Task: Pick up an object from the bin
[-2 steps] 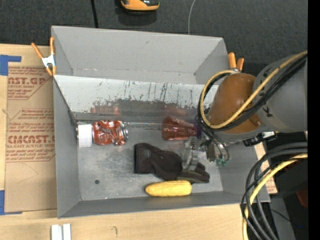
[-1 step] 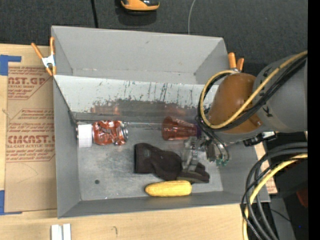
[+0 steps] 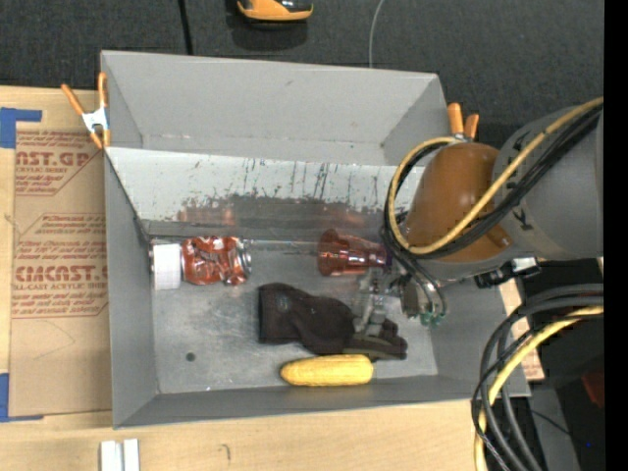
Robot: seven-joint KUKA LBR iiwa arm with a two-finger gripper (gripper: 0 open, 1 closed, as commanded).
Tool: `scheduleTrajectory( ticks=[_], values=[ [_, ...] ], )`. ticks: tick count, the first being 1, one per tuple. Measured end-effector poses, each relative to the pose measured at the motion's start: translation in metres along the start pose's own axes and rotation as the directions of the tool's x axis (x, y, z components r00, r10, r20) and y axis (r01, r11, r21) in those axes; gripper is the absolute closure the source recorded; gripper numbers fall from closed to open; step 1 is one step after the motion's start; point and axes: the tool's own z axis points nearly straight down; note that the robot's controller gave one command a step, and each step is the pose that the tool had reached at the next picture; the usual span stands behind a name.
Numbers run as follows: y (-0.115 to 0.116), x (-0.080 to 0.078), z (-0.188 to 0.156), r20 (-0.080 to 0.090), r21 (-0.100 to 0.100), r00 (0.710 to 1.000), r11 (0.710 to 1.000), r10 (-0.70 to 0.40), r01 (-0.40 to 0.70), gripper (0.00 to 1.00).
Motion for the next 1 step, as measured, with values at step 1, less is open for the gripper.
scheduleTrajectory(
  ticks=[1],
  values=[
    [-0.0007, -0.0059, -0.0062, -0.001, 0.0, 1.0, 1.0, 0.001, -0.001, 1.0]
  ],
)
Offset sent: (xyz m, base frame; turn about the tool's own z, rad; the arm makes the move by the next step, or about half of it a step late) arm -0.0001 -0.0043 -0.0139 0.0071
